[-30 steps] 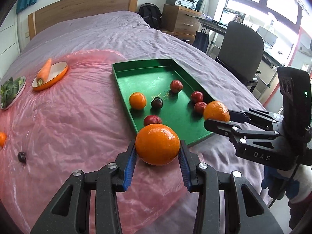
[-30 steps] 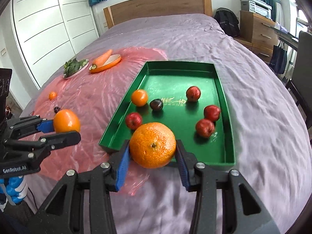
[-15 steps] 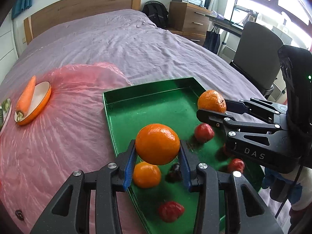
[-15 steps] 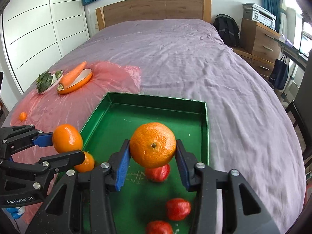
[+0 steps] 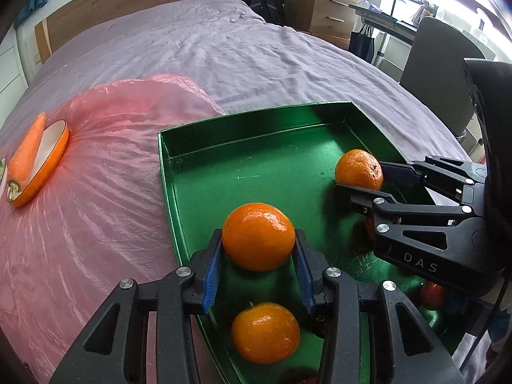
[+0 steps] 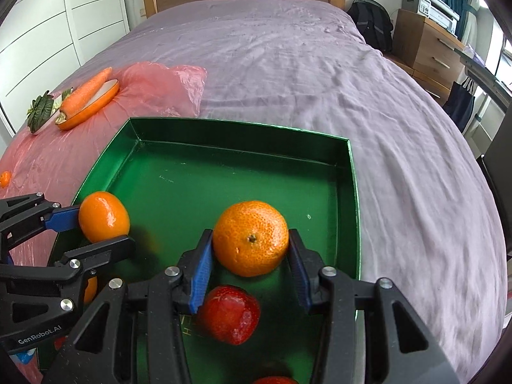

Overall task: Organize fruits
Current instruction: 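Lower the oranges into the tray and open both grippers, then withdraw both open tools from the tray toward the last orange and plum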

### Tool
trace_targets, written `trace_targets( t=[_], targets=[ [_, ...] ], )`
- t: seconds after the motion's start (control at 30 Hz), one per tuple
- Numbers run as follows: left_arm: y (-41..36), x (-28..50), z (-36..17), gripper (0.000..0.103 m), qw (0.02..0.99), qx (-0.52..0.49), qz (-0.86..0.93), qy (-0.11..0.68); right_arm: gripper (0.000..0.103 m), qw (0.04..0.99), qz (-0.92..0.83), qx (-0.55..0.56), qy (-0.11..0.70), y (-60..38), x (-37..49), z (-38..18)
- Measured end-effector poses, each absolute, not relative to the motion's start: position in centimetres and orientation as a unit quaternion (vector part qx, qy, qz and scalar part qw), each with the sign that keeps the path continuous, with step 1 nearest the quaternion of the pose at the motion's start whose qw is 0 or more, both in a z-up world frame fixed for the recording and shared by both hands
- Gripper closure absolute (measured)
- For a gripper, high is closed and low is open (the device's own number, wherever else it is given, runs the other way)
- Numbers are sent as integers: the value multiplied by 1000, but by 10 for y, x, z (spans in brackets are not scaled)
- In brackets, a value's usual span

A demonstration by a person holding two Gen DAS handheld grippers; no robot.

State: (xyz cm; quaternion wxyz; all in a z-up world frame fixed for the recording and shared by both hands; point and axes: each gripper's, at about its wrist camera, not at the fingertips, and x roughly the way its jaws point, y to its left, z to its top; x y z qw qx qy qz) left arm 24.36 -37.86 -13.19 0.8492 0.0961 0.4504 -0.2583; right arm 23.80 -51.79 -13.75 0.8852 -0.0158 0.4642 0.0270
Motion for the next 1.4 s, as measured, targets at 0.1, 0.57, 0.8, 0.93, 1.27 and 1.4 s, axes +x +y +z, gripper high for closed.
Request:
trace_targets(
  t=[0.1, 0.57, 0.8, 0.93, 1.27, 1.4],
  targets=[
    [-377, 243, -129, 67, 851, 92, -256, 449, 17, 885, 24, -22, 464, -516, 238, -137],
    [-368, 215, -85, 59, 860, 76, -273, 425, 2, 895, -7, -17, 447, -518, 206, -102],
    [-357, 174, -54, 55, 863, 61, -281, 415, 0, 901, -20, 0, 433, -508, 159, -75],
    [-353, 141, -42, 52, 863, 62, -290, 409, 0, 900, -33, 13, 435, -502, 125, -67],
    [-332, 70, -16, 51, 863, 64, -305, 399, 0, 897, -66, 50, 434, -501, 40, -50],
    [-319, 45, -11, 51, 864, 71, -305, 394, 0, 895, -76, 57, 436, -497, 11, -47]
  ],
)
